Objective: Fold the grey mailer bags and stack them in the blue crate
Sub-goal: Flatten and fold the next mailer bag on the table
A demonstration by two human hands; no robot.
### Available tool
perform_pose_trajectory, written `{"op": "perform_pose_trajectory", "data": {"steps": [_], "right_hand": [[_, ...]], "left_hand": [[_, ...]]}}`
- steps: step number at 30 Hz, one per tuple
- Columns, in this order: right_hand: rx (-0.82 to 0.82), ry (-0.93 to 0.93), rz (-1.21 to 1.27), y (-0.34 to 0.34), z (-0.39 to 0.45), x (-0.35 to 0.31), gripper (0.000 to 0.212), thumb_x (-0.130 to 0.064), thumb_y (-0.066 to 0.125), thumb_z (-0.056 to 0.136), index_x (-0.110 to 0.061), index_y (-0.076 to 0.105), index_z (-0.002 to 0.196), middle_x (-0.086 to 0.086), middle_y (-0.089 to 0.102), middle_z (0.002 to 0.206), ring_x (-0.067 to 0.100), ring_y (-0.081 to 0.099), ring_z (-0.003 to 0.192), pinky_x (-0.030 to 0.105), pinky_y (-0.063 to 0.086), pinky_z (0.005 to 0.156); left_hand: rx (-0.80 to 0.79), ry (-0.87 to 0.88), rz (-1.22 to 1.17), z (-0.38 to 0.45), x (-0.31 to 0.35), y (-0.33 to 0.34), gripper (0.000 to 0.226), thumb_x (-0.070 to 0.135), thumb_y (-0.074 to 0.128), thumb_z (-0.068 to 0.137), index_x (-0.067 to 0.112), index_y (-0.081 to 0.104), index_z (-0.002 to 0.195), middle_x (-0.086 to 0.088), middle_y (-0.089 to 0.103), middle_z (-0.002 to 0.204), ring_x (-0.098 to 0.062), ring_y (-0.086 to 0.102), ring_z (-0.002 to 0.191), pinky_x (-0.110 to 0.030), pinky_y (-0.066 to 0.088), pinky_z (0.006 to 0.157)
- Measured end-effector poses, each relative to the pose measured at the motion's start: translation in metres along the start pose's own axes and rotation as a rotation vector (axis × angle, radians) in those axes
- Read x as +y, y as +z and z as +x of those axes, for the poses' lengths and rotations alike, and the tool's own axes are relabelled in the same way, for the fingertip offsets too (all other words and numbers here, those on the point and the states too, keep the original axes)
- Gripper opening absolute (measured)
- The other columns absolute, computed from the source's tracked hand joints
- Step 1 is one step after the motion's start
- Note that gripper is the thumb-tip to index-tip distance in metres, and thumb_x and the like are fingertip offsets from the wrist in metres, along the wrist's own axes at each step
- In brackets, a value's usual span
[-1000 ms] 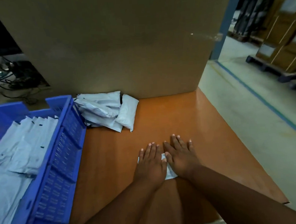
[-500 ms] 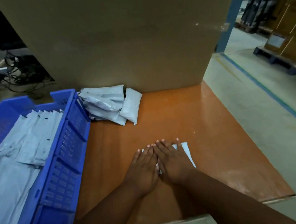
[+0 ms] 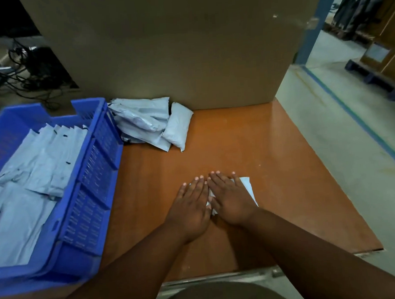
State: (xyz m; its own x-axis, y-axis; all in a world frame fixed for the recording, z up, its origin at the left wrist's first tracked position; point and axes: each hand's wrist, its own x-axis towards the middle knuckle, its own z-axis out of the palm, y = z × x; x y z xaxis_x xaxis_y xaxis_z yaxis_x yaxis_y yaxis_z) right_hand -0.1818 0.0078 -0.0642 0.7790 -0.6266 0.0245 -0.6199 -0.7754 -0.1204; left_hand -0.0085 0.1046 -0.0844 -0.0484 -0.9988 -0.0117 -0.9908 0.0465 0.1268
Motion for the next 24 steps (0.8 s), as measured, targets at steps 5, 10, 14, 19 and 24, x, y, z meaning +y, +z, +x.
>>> {"op": "perform_pose_trajectory", "data": {"steps": [5,10,14,19,24], "right_hand": [[0.104,0.029,0.116,-0.016,-0.019,0.003,0.055,-0.038,0.038,0.106,-0.021,0.046,0.158,0.0,0.032,0.171,0.019,0.022,0.161,0.05,0.001,0.131],[0.093,-0.033,-0.096,-0.013,-0.047,-0.013,0.067,-0.054,0.037,0.106,-0.032,0.024,0.167,0.003,0.006,0.178,0.026,0.001,0.164,0.069,0.002,0.126],[-0.003,0.014,-0.154,-0.002,-0.05,-0.013,0.069,-0.063,0.029,0.106,-0.038,0.013,0.168,0.008,0.0,0.178,0.036,-0.006,0.163,0.073,-0.001,0.123],[-0.038,0.024,-0.133,0.003,-0.048,-0.008,0.069,-0.065,0.025,0.105,-0.04,0.012,0.168,0.007,0.0,0.178,0.035,-0.008,0.163,0.071,-0.002,0.123],[-0.063,0.007,-0.122,0.009,-0.046,-0.007,0.069,-0.066,0.023,0.107,-0.037,0.012,0.168,0.006,-0.002,0.178,0.035,-0.01,0.163,0.071,-0.004,0.124]], "left_hand": [[-0.008,-0.107,-0.034,-0.013,0.007,-0.008,0.084,0.064,0.021,0.105,0.015,-0.001,0.169,-0.004,-0.009,0.178,-0.019,-0.013,0.163,-0.053,0.002,0.131],[0.037,-0.029,0.019,-0.042,0.011,-0.017,0.083,0.065,0.025,0.104,0.02,0.004,0.17,-0.006,-0.009,0.178,-0.021,-0.012,0.163,-0.051,0.004,0.132],[0.01,0.006,0.039,-0.053,0.006,-0.007,0.081,0.065,0.021,0.107,0.017,0.007,0.17,-0.004,-0.004,0.178,-0.018,-0.008,0.164,-0.055,0.012,0.13],[0.002,0.018,0.039,-0.052,0.006,-0.008,0.08,0.065,0.022,0.107,0.02,0.006,0.17,-0.004,-0.002,0.178,-0.019,-0.006,0.164,-0.054,0.008,0.131],[-0.015,0.001,0.037,-0.053,0.007,-0.01,0.079,0.064,0.022,0.106,0.02,0.006,0.17,-0.004,-0.002,0.179,-0.019,-0.008,0.164,-0.054,0.005,0.131]]}}
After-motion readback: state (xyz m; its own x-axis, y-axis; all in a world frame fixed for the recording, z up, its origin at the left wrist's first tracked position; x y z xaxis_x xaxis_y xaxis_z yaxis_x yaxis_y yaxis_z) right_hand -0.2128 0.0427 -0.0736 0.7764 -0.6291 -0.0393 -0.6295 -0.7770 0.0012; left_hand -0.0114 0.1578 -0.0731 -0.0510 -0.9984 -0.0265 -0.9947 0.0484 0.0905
